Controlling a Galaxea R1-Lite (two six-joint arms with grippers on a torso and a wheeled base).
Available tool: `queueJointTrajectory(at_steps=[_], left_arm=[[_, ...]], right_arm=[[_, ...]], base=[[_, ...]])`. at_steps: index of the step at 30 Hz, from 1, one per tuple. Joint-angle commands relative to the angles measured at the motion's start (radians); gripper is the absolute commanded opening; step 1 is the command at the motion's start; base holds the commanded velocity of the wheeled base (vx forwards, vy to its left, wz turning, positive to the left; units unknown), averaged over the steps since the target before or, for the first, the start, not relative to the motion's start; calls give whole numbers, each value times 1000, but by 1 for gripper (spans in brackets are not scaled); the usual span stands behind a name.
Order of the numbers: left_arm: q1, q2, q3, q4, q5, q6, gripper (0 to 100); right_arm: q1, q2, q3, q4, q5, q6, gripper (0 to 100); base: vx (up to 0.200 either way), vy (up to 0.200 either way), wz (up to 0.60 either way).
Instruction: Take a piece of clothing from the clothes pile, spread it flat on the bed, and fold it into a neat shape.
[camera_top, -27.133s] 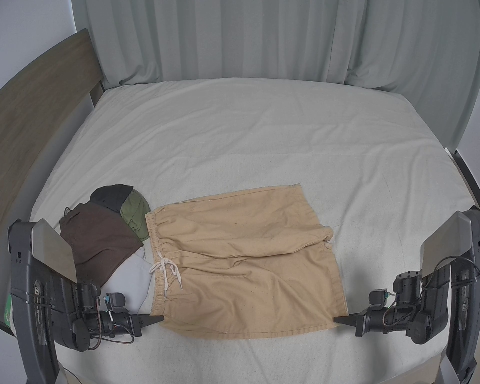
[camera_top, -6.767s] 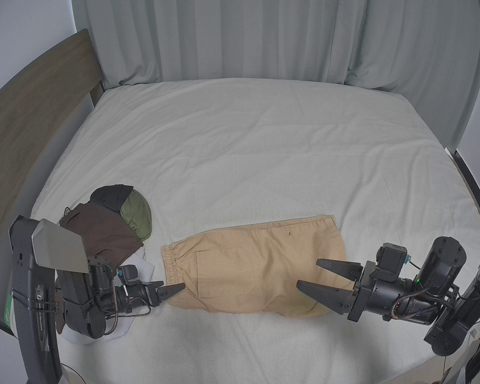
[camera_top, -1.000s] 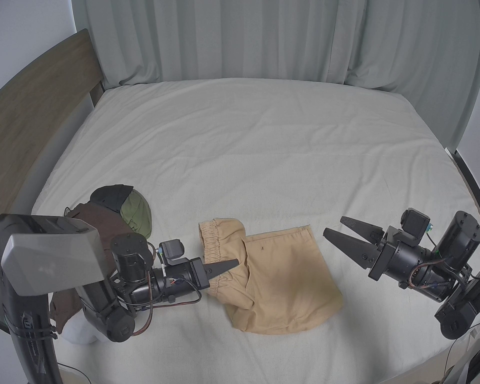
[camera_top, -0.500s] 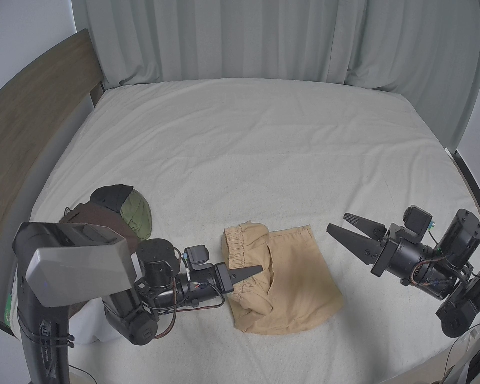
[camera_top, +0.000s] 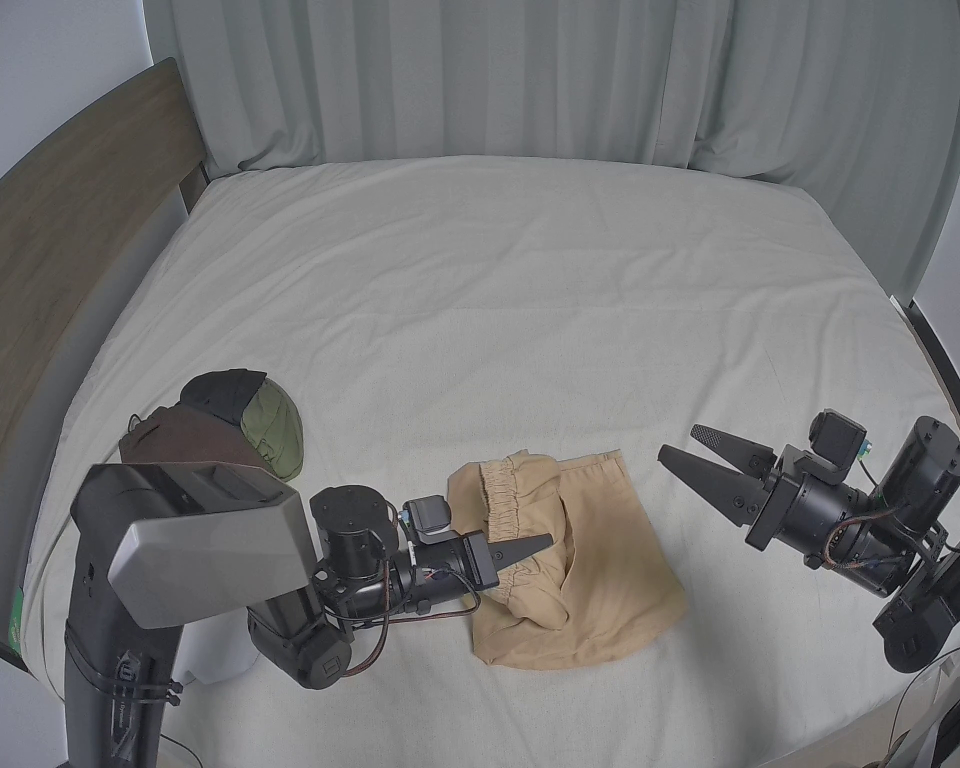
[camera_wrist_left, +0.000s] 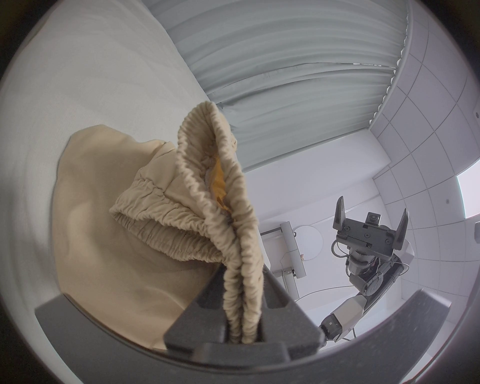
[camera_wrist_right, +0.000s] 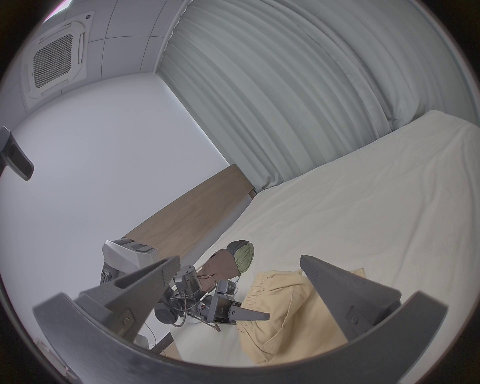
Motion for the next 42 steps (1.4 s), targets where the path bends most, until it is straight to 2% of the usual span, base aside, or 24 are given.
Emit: queueJointTrajectory(at_steps=[1,14,15,26,33,42], left_arm=[[-6,22,-17,0,0,0,0],[-19,50,-43,0,6,6,0],[-19,51,-45,0,6,8,100],[-36,58,-74,0,42,9,100],[-101,58,-103,2,69,6,100],[-98,79,-124,3,109,4,100]], right_arm=[[-1,1,0,-1,0,0,100],[-2,1,1,-1,0,0,100],[-4,3,1,-1,0,0,100],[-8,6,7,-1,0,0,100],[-8,9,9,-1,0,0,100],[-8,9,9,-1,0,0,100]], base=[[0,0,0],[0,0,0],[0,0,0],[0,0,0],[0,0,0],[0,0,0]])
